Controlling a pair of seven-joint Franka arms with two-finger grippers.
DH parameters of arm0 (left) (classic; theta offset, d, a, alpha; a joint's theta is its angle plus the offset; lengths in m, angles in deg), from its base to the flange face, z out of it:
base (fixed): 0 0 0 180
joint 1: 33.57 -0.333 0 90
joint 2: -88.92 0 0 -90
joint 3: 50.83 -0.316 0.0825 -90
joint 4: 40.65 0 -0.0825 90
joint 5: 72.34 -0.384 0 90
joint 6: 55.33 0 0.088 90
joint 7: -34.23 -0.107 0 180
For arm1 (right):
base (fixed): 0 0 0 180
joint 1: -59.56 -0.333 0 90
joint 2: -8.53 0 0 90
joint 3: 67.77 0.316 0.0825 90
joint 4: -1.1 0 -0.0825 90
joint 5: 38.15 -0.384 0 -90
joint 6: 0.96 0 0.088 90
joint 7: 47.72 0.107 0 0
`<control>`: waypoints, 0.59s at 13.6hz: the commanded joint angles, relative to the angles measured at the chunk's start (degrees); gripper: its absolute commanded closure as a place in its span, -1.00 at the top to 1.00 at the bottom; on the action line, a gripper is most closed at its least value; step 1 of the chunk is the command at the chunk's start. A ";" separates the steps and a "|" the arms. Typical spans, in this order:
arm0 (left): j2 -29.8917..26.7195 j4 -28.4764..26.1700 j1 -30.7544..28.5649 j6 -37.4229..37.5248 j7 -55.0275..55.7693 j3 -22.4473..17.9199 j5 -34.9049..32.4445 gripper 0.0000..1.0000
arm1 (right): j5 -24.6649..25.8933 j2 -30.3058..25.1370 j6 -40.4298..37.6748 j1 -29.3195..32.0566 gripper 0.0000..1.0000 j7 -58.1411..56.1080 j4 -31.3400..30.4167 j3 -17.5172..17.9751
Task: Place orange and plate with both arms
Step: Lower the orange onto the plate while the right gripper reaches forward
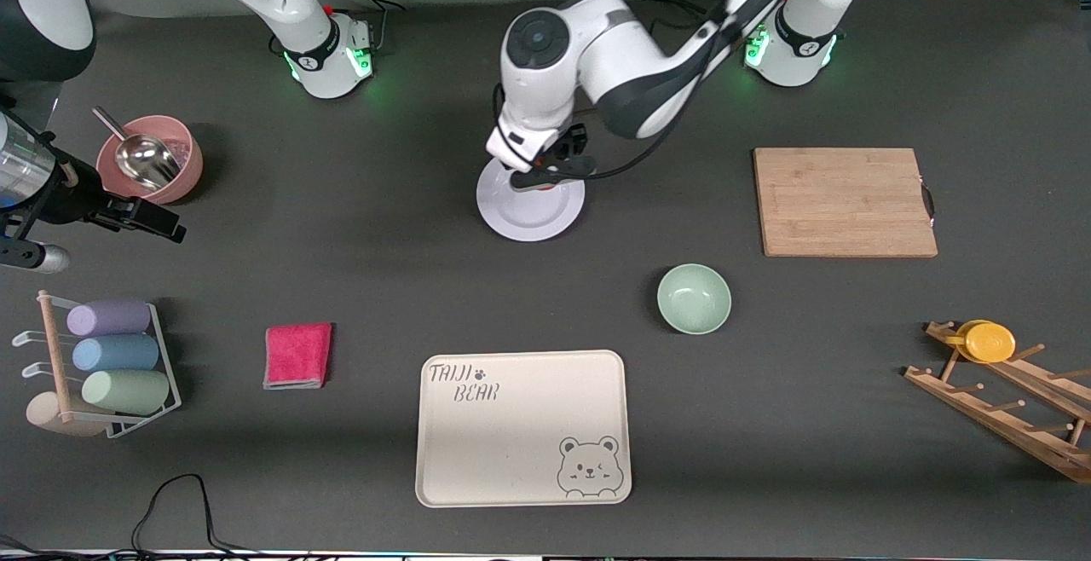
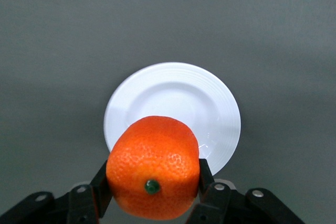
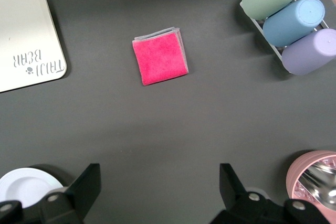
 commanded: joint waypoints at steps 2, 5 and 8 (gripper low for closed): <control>6.38 2.41 2.82 -2.72 6.61 -0.79 -8.22 -1.00 | 0.05 3.68 4.00 -2.58 1.00 -1.33 -0.08 -0.13; 10.08 0.92 3.88 -7.02 9.52 -0.88 -13.06 -1.00 | 0.75 7.29 9.37 -8.04 1.00 -1.41 0.01 -0.47; 11.58 -1.98 4.23 -11.42 11.55 -0.97 -16.06 -1.00 | 0.49 6.86 8.68 -8.83 1.00 -1.59 -0.60 -0.39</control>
